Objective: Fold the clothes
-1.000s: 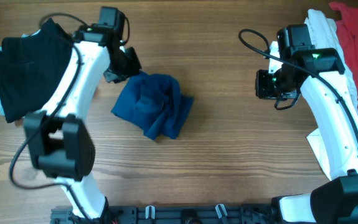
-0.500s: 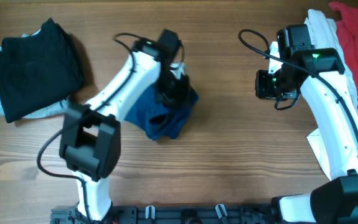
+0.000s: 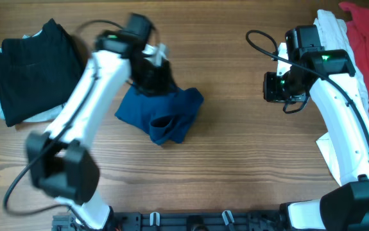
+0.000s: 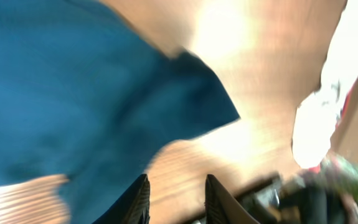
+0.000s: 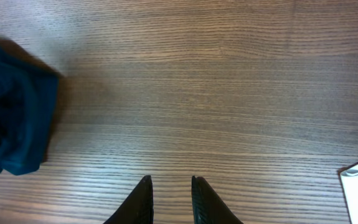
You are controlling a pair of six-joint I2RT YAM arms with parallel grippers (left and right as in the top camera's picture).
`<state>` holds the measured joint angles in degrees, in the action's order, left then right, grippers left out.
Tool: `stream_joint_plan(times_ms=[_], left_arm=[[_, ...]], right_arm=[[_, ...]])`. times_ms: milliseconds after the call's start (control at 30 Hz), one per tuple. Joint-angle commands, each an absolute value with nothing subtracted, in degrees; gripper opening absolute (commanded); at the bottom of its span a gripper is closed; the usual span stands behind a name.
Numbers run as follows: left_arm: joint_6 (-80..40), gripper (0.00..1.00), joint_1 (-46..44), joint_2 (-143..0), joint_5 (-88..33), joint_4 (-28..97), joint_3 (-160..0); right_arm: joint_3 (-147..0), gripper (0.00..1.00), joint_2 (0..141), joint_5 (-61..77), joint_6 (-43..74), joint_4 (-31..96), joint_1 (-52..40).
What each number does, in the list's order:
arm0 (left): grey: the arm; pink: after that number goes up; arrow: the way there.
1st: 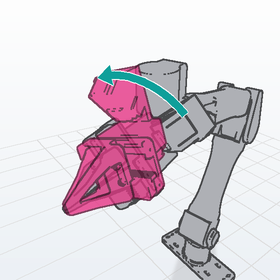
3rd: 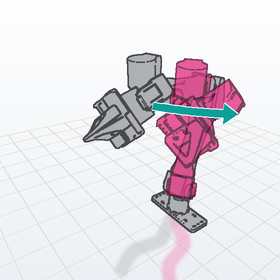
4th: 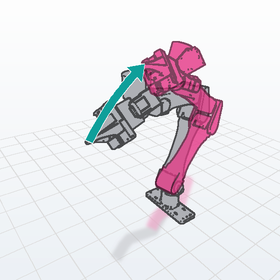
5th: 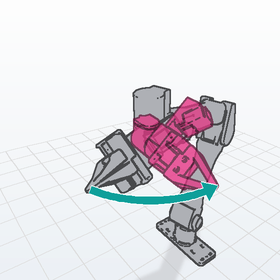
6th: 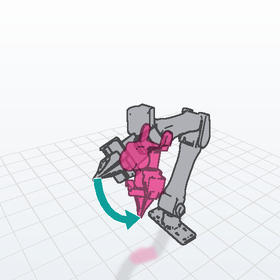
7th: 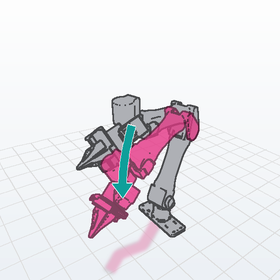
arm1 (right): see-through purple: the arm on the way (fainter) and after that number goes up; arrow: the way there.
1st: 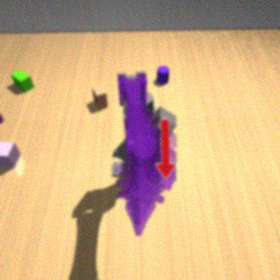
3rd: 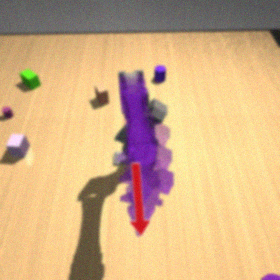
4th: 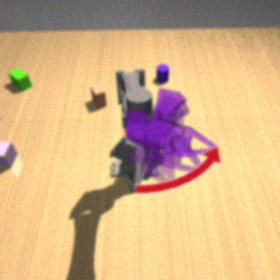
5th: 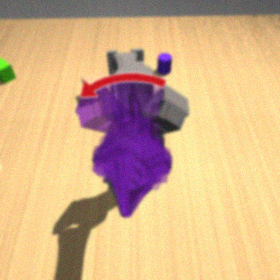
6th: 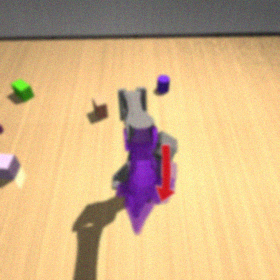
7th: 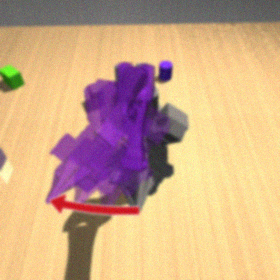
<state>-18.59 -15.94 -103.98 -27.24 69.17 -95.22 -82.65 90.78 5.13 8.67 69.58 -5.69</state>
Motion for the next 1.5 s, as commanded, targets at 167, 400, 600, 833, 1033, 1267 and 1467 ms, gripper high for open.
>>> stream_joint_plan(times_ms=[167, 400, 600, 833, 1033, 1267, 1467], left_arm=[[-23.7, 0.25, -12.6, -103.0, -16.0, 71.0, -92.7], [-27.9, 0.25, -16.1, -104.8, -21.6, 64.4, -81.1], [-31.8, 0.25, -26.8, -104.8, -25.9, 54.1, -73.3], [-33.7, 0.26, -38.0, -105.4, -22.4, 48.8, -71.5], [-31.9, 0.26, -34.5, -100.0, -18.2, 52.0, -76.2], [-30.2, 0.27, -27.1, -91.8, -12.0, 47.0, -79.5], [-30.3, 0.27, -26.9, -98.8, -9.9, 44.9, -79.5]], right_arm=[[-83.1, 0.21, 90.5, 6.1, 7.7, 69.5, -5.7], [-83.1, 0.21, 90.5, 6.1, 7.7, 69.5, -5.7], [-83.1, 0.2, 90.5, 6.1, 7.7, 69.6, -5.7], [-83.1, 0.21, 90.5, 6.1, 7.7, 70.0, -5.7], [-83.1, 0.21, 90.5, 6.0, 7.4, 70.2, -5.7], [-83.1, 0.21, 90.5, 6.1, 7.5, 70.0, -5.7], [-83.1, 0.21, 90.5, 6.1, 7.5, 70.1, -5.7]])
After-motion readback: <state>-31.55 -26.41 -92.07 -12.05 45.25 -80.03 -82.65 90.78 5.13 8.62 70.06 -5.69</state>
